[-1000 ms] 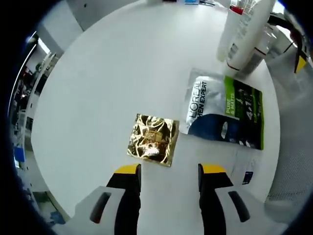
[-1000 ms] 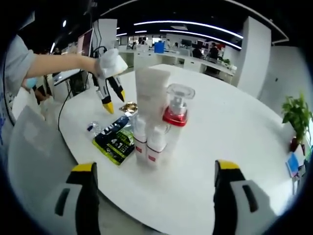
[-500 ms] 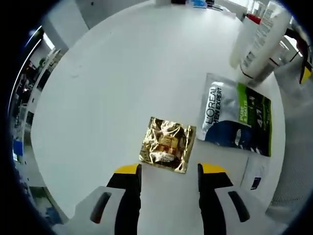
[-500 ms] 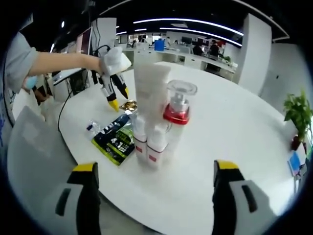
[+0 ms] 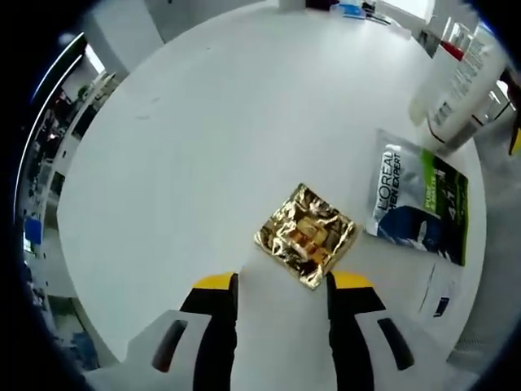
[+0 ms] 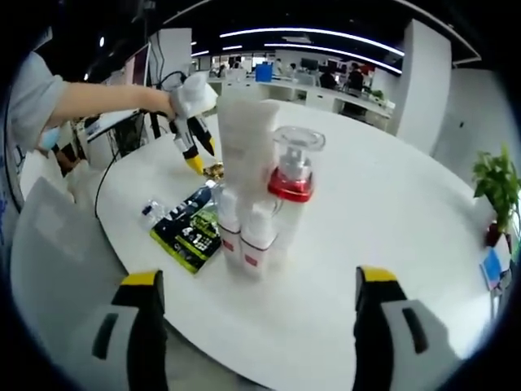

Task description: Arrange the skincare products in the storage area until every visible bottle or jar stands upright without overlapping.

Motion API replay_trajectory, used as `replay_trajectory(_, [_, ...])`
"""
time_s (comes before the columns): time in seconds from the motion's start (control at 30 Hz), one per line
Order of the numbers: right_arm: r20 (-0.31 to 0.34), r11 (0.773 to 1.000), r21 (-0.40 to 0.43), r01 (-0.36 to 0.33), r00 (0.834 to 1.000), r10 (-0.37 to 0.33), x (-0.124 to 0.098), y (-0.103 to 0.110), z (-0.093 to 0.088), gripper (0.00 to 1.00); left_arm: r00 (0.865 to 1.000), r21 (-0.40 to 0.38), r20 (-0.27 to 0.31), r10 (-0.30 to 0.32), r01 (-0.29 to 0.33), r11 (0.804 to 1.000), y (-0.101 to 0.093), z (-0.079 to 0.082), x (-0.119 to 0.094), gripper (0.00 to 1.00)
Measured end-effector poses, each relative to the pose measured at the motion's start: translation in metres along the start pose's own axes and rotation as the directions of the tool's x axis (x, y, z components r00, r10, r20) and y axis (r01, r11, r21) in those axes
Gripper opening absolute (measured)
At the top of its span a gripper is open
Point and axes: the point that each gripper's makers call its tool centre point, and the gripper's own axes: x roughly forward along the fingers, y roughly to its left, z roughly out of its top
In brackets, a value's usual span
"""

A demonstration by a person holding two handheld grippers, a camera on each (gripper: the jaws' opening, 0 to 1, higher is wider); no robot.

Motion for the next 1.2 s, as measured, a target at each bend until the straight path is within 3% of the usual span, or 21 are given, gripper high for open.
replay_trajectory(0.4, [-0.005, 1.000, 0.009, 0.001, 1.000, -0.001, 0.002, -0.002, -0.001, 0.97, 0.999, -0.001, 0.001, 0.050, -0.050, 0.999, 0.024, 0.006, 0.003, 0.35])
replay_trajectory(0.7, [-0.009, 1.000, 0.006, 0.011, 1.000, -0.011, 0.002, -0.006, -0.001, 0.97, 0.992, -0.003, 0.033, 0.126, -0.126, 0.992, 0.040, 0.016, 0.005, 0.30])
replay_trajectory(1.0, [-0.005, 1.000, 0.012, 0.015, 1.000, -0.015, -0.001, -0.006, -0.002, 0.96, 0.995, 0.060, 0.024, 0.102, -0.103, 0.993, 0.041, 0.029, -0.007, 0.31])
replay_trajectory(1.1, [-0.004, 1.000, 0.010, 0.012, 1.000, -0.012, -0.001, -0.005, -0.002, 0.96, 1.000, 0.177, -0.009, 0.001, 0.001, 0.984, 0.025, 0.029, -0.012, 0.34])
replay_trajectory(1.13, [-0.003, 1.000, 0.009, 0.010, 1.000, -0.010, -0.001, -0.004, -0.002, 0.96, 0.999, 0.220, -0.037, -0.007, 0.015, 0.975, 0.023, 0.027, -0.014, 0.36])
replay_trajectory(1.2, [0.000, 1.000, 0.006, 0.008, 1.000, -0.008, -0.001, -0.003, -0.001, 0.96, 0.999, 0.233, -0.051, 0.013, -0.001, 0.972, 0.024, 0.028, -0.015, 0.38])
